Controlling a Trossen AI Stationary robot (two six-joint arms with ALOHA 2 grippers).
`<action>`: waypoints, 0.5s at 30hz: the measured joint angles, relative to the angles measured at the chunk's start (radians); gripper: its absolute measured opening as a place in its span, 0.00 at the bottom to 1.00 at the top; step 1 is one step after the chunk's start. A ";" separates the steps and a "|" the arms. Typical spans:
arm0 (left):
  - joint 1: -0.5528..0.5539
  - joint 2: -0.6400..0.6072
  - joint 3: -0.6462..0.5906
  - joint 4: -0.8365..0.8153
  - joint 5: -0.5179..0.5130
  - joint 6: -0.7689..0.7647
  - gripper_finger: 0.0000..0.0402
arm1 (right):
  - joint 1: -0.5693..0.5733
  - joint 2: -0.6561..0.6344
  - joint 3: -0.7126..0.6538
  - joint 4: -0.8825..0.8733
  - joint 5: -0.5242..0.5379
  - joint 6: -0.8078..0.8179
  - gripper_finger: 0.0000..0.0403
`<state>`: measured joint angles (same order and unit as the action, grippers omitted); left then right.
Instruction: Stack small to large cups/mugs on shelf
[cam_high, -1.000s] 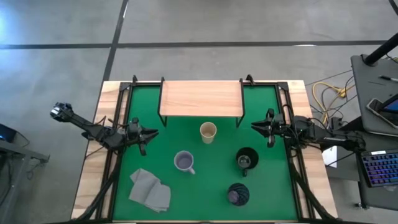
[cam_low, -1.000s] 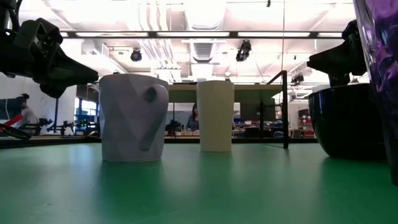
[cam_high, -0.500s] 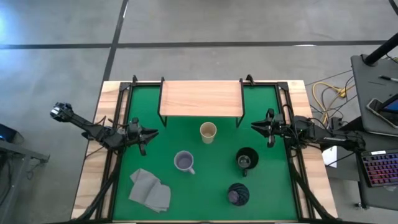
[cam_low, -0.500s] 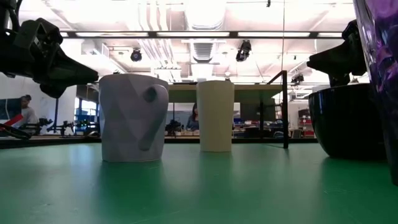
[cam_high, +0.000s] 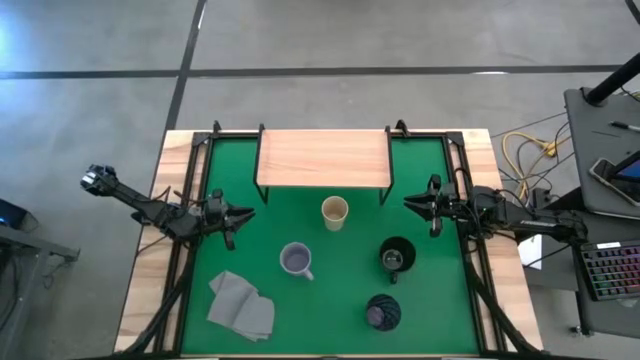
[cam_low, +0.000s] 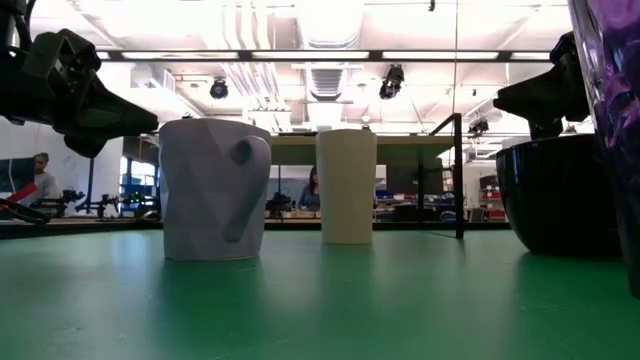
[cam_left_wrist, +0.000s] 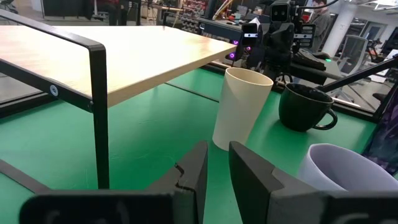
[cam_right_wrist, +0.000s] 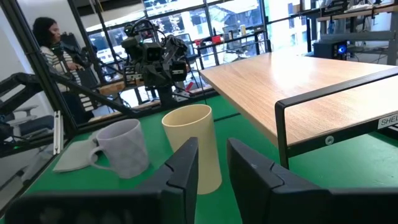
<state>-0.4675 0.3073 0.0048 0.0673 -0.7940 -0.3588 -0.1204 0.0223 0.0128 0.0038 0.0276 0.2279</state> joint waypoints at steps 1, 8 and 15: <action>0.000 0.000 0.000 0.000 0.000 0.000 0.13 | 0.000 0.000 0.000 0.000 0.000 0.000 0.19; 0.000 0.000 0.000 0.000 0.000 0.000 0.13 | 0.000 0.000 0.000 0.000 0.000 0.000 0.17; 0.000 0.000 0.000 0.000 0.000 0.000 0.13 | 0.000 0.000 0.000 0.000 0.000 0.000 0.18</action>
<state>-0.4679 0.3073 0.0048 0.0673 -0.7940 -0.3588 -0.1204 0.0223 0.0128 0.0040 0.0273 0.2279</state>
